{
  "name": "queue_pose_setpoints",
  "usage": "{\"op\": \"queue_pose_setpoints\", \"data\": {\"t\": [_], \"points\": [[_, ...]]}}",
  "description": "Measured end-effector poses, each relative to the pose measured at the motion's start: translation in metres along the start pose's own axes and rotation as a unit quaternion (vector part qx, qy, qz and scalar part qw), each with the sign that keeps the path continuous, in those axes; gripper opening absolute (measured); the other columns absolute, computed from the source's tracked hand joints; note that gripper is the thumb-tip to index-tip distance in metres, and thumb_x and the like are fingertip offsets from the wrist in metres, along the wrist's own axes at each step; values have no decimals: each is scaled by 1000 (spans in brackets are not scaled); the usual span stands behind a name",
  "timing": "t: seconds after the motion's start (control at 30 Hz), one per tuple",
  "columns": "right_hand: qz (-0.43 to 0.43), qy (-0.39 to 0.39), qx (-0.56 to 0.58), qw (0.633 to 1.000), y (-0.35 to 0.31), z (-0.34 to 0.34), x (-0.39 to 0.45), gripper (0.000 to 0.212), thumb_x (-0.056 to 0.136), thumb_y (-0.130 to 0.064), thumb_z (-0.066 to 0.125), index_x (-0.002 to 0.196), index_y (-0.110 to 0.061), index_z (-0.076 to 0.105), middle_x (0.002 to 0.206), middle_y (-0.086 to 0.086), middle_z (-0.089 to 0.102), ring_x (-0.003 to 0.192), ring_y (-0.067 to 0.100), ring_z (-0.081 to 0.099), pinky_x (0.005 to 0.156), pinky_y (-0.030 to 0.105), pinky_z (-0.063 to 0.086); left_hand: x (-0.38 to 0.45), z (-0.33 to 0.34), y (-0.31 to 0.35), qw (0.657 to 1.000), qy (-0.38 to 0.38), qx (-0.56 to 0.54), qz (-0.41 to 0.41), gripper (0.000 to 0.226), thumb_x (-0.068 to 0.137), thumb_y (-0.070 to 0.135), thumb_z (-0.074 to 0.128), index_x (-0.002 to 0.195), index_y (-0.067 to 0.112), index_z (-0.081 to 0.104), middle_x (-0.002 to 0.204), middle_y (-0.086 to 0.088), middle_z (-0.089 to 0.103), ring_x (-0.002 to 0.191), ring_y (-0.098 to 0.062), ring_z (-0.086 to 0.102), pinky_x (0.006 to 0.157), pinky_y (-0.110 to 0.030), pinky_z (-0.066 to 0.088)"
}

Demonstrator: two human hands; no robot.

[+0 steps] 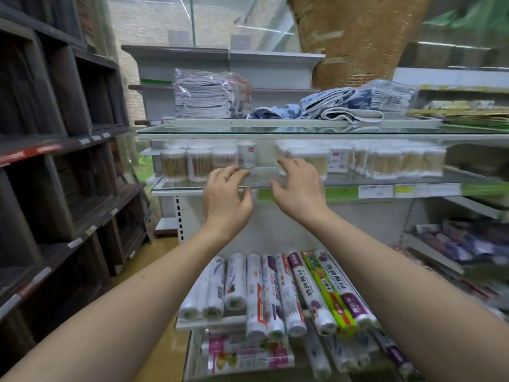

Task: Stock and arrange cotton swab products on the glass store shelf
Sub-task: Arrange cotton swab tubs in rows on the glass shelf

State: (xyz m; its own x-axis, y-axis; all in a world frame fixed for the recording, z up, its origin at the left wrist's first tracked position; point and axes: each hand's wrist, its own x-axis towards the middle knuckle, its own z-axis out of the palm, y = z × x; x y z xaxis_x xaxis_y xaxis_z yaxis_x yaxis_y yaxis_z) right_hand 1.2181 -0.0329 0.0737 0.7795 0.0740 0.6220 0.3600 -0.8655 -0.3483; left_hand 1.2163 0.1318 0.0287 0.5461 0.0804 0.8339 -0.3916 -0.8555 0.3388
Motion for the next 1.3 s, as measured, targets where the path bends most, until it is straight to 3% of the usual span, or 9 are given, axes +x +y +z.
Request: {"op": "queue_pose_setpoints", "data": {"t": [0.23, 0.43, 0.63, 1.0, 1.3], "points": [[44, -14, -15, 999, 78, -57, -59, 58, 92, -40, 60, 145, -23, 45, 142, 6, 50, 134, 30, 41, 111, 46, 34, -24, 41, 102, 999, -35, -32, -23, 39, 82, 24, 62, 118, 10, 71, 118, -9, 69, 113, -34, 58, 101, -33, 35], [98, -9, -35, 995, 171, -131, -116, 63, 92, -43, 60, 149, -26, 40, 148, 1, 45, 137, 29, 36, 111, 46, 33, -60, 81, 219, 991, -83, -97, -41, 40, 89, 24, 67, 128, 15, 67, 131, -3, 64, 125, -27, 51, 108, -34, 35], [147, 5, -72, 986, 262, -204, -163, 66, 90, -44, 60, 149, -24, 40, 147, 0, 48, 136, 30, 39, 111, 46, 35, -86, 122, 325, 982, -132, -133, 5, 42, 88, 26, 69, 127, 13, 67, 129, -5, 66, 123, -29, 55, 107, -36, 38], [219, 39, -68, 973, 379, -273, -181, 63, 92, -42, 60, 149, -25, 41, 145, -2, 50, 135, 25, 42, 110, 46, 39, -88, 184, 440, 963, -195, -180, 56, 44, 93, 28, 67, 136, 17, 63, 140, -2, 60, 135, -23, 46, 114, -33, 30], [229, 51, -105, 966, 475, -285, -122, 64, 92, -42, 61, 151, -24, 40, 149, -1, 47, 139, 25, 39, 112, 44, 38, -50, 296, 493, 950, -218, -204, 87, 44, 92, 30, 66, 134, 16, 64, 138, -2, 61, 133, -22, 48, 114, -35, 34]]}}
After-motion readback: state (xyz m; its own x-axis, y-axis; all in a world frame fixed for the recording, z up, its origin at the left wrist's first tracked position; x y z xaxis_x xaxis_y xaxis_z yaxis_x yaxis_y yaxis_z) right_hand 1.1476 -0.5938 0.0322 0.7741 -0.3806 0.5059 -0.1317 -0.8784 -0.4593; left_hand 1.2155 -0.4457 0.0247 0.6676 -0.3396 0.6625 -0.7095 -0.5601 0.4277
